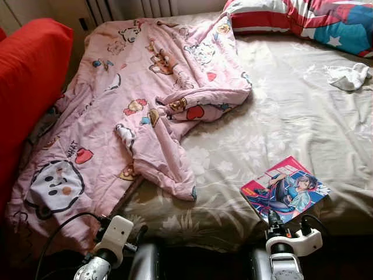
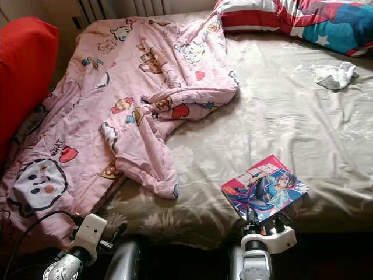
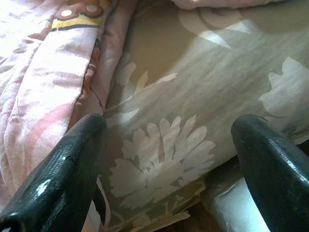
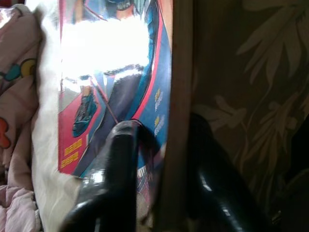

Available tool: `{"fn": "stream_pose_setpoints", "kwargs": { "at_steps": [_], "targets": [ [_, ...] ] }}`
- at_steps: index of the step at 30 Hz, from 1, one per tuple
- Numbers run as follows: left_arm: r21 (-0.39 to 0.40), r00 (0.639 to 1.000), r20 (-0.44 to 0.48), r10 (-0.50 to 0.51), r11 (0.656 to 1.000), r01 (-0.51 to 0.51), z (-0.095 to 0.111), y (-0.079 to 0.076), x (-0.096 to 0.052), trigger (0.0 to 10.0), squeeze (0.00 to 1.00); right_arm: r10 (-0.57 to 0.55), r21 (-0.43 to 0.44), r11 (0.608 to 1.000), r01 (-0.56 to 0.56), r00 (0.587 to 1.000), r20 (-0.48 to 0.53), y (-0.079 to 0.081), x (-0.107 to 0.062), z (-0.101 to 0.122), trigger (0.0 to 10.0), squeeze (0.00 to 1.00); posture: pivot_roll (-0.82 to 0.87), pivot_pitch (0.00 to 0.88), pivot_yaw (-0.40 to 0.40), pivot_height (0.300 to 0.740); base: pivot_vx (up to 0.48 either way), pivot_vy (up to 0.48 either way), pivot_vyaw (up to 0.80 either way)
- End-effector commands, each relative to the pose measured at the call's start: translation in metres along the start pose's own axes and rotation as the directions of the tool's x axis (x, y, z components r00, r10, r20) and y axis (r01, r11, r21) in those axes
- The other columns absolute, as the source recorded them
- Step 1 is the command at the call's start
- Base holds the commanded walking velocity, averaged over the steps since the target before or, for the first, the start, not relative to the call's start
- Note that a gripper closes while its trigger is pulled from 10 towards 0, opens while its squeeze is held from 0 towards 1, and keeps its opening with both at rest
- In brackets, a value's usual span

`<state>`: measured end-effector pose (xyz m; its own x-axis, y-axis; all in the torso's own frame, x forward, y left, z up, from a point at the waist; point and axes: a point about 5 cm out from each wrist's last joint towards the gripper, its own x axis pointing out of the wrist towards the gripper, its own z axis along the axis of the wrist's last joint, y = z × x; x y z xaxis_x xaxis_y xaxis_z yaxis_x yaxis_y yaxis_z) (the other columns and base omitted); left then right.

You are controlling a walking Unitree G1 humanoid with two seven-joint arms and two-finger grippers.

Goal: Clean up the room

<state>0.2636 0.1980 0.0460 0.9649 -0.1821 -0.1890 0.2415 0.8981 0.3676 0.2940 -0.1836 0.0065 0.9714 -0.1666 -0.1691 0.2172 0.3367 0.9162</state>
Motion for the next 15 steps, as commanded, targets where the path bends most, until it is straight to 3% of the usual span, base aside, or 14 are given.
{"fn": "stream_pose_setpoints", "kwargs": {
  "at_steps": [1,8,9,14,15],
  "targets": [
    [0.012,0.999,-0.043,-0.002,1.0,0.002,-0.009,0.001,-0.005,10.0,0.0,-0.037,-0.011,0.999,0.037,0.998,-0.05,-0.012,-0.012,-0.013,0.0,0.0,0.11,0.261,0.097,0.551,0.0,0.0,0.0],
    [0.01,0.999,-0.04,-0.003,1.0,0.004,-0.009,0.0,-0.003,10.0,0.0,-0.195,-0.06,0.979,0.197,0.98,0.044,-0.036,-0.026,-0.001,0.0,0.0,0.1,0.26,0.094,0.551,0.0,0.0,0.0],
    [0.01,0.999,-0.04,-0.003,1.0,0.004,-0.009,0.0,-0.002,10.0,0.0,-0.223,-0.128,0.964,0.233,0.971,0.081,-0.041,-0.03,0.005,0.0,0.0,0.09,0.257,0.092,0.551,0.0,0.0,0.0],
    [0.01,0.999,-0.039,-0.003,1.0,0.003,-0.009,-0.001,0.0,10.0,0.0,-0.239,-0.164,0.952,0.259,0.961,0.136,-0.044,-0.034,0.013,0.0,0.0,0.08,0.251,0.088,0.551,0.0,0.0,0.0],
    [0.01,0.999,-0.038,-0.001,1.0,0.002,-0.008,-0.001,0.002,10.0,0.0,-0.24,-0.209,0.938,0.276,0.954,0.181,-0.043,-0.036,0.02,0.0,0.0,0.08,0.244,0.086,0.551,0.0,0.0,0.0]
  ]
}}
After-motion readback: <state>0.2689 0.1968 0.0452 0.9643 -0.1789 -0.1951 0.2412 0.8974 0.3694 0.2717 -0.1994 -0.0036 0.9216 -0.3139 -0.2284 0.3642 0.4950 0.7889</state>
